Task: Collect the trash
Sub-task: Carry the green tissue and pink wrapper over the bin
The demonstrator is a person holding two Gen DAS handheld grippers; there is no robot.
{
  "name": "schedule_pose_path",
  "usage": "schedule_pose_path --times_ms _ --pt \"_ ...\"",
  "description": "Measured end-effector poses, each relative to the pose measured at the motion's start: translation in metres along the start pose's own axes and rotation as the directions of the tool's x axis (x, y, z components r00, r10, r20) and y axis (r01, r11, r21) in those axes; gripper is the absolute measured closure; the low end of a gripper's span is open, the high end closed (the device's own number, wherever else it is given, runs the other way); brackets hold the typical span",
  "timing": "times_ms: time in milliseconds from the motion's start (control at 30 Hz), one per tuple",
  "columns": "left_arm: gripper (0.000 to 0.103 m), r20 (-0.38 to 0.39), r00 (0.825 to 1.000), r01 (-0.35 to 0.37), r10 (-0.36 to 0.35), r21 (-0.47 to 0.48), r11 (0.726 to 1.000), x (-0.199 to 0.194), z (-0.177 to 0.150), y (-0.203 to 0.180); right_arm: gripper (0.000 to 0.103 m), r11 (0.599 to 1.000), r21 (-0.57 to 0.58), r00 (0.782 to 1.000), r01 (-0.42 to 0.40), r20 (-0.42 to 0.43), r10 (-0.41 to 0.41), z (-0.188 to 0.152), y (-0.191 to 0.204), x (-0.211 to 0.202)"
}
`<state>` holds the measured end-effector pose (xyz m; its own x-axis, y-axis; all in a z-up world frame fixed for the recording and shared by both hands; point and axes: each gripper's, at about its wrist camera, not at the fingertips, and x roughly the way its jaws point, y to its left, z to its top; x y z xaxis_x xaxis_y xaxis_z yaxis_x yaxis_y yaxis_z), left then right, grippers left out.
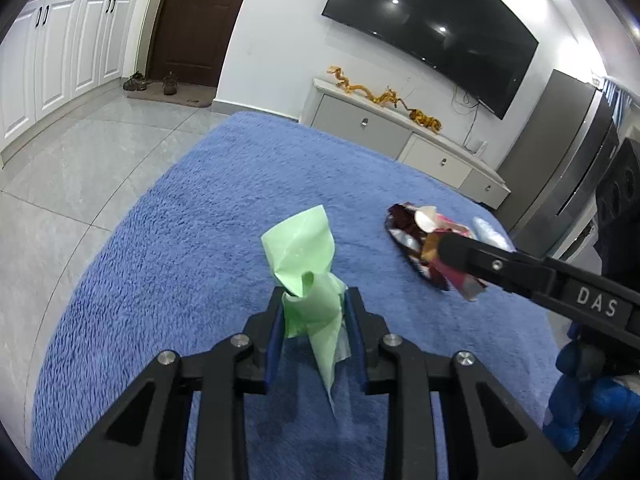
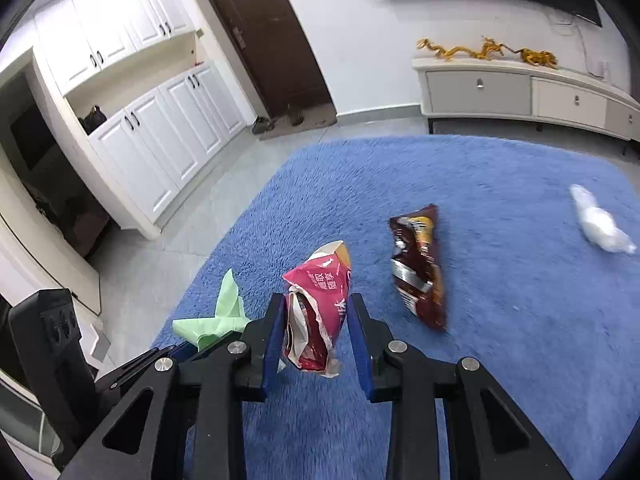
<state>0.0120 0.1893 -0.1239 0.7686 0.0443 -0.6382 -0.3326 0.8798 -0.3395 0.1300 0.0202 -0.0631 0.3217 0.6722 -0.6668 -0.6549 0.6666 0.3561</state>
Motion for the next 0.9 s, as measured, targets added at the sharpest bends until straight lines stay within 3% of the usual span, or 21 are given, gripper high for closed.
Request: schedule_pose_path --times_ms 267,500,767,900 --pt "0.076 0.058 0.997 0.042 -0.045 0.059 0.997 -0.039 0.0 -0.038 0.074 0.999 0.037 0.993 0.037 0.113 -0.041 -0.007 -0.005 -0.066" --pt "0.076 0.089 0.989 0.104 -0.117 0.137 0.985 -0.062 0.004 -0.093 0.075 0.992 0.103 0.972 0.073 0.216 -0.094 -0.016 -0.024 -0.126" --pt "0.076 0.07 0.971 0.207 -0.23 0.24 0.948 -0.064 0.01 -0.184 0.075 0.962 0.215 0.913 0.17 0.333 -0.236 -0.038 -0.071 -0.216" --pt "0.076 0.024 0.954 0.276 -0.299 0.315 0.908 -0.059 0.004 -0.244 0.075 0.917 0.331 0.864 0.221 0.369 -0.342 -0.059 -0.115 -0.262"
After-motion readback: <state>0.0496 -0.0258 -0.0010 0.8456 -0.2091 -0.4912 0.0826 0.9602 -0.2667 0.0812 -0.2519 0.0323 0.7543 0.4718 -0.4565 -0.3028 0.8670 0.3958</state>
